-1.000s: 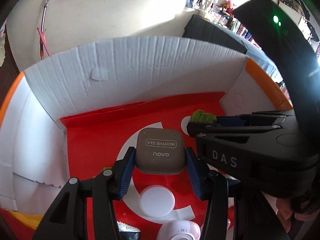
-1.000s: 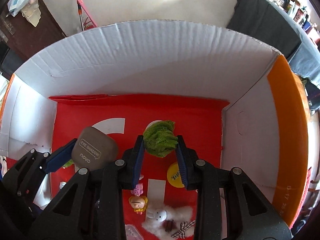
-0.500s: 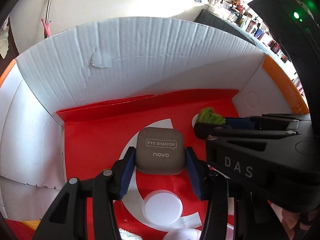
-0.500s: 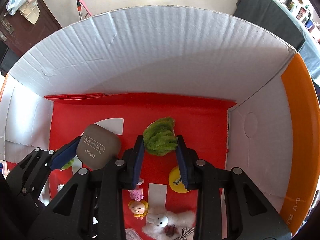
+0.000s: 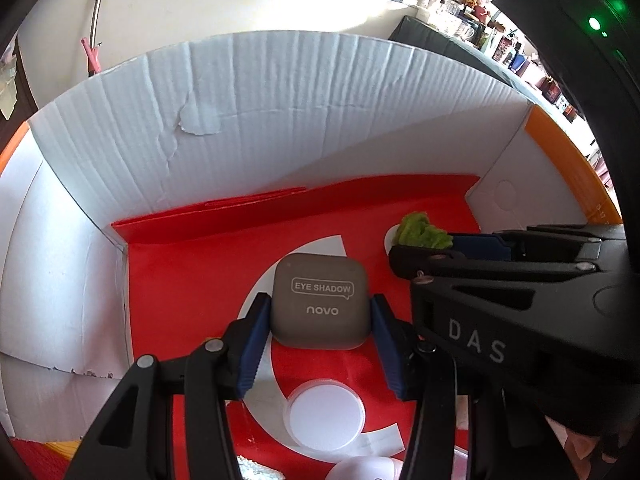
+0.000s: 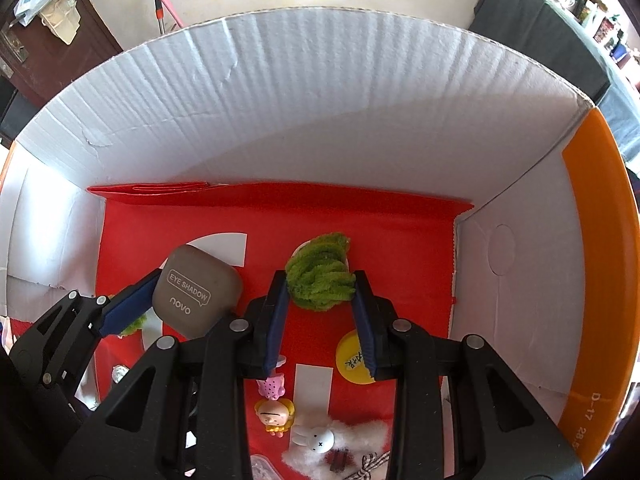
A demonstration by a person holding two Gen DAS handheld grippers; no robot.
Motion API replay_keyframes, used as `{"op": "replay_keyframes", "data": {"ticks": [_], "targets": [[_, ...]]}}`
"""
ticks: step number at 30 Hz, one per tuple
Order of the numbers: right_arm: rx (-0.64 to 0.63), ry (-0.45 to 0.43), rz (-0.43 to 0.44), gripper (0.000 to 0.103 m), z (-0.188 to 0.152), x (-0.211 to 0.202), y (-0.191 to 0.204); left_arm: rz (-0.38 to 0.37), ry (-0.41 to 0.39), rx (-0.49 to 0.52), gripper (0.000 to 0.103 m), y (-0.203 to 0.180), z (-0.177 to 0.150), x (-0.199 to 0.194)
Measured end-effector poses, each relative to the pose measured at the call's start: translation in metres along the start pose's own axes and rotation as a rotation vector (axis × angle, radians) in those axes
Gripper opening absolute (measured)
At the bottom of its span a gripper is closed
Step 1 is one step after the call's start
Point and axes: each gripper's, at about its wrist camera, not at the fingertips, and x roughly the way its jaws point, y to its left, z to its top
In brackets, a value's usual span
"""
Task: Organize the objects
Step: 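Lower both items onto the box floor and open both grippers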
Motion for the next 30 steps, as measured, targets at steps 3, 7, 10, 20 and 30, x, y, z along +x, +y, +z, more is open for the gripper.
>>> {"op": "replay_keyframes", "data": {"ticks": [3,7,10,20,30], "targets": [[-0.003,0.000,-0.003,0.031,0.000,0.002,0.001,-0.002,-0.001,-0.006,0.052,-0.005,0.006,0.003],[-0.009,0.001,-0.008,0.031,-0.003,0.001,0.005,-0.003,0.000,-0.008,0.052,-0.008,0.008,0.005],[-0.005,0.002,-0.009,0.031,-0.005,0.001,0.006,-0.004,-0.001,-0.010,0.052,-0.007,0.009,0.005],[-0.024,-0.024,-0.030,0.060,-0.013,-0.007,0.018,-0.024,-0.007,-0.038,0.052,-0.004,0.011,0.004],[-0.015,-0.051,-0.021,0.060,-0.018,-0.025,0.020,-0.029,-0.030,-0.066,0.053,0.000,0.008,-0.006]]}}
